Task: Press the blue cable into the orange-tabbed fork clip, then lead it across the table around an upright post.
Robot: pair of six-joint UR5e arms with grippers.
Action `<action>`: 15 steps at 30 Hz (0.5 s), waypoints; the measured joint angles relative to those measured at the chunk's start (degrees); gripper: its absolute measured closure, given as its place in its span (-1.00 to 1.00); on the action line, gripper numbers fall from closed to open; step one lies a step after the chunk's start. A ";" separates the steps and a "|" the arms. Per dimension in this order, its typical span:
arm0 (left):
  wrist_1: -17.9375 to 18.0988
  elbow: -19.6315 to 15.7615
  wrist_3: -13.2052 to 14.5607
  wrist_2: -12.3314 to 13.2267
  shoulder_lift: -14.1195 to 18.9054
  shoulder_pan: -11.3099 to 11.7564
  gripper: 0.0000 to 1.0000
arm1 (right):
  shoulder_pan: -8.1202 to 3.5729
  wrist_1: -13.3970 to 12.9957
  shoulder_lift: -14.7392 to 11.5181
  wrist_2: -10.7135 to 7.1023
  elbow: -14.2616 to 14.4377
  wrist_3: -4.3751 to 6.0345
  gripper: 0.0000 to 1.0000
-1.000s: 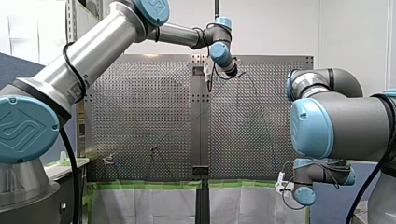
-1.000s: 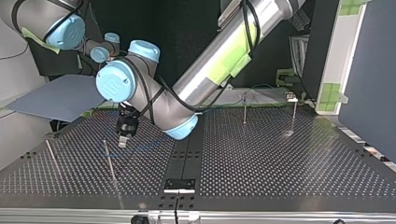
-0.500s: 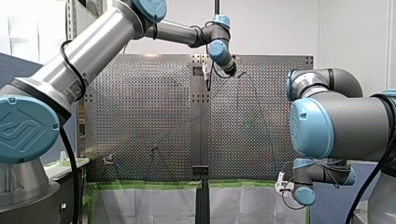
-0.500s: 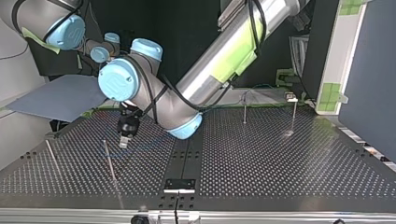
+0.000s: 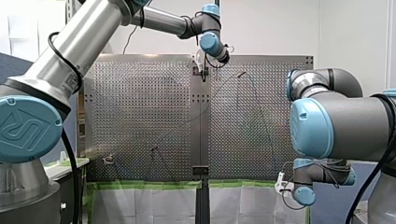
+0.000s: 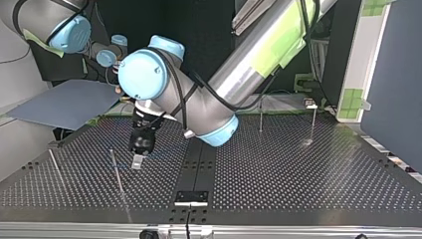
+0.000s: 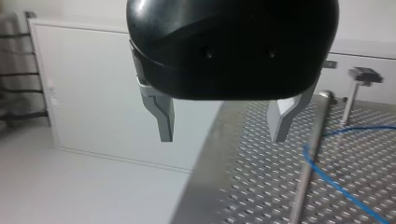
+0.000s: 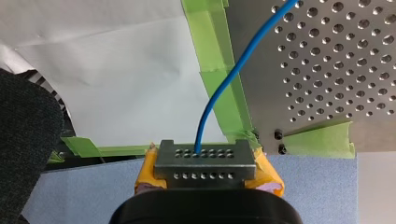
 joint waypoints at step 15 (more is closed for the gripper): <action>8.72 -8.71 -0.89 -0.38 8.70 -0.16 -0.96 | 0.05 0.13 0.01 -0.53 0.00 -0.27 1.00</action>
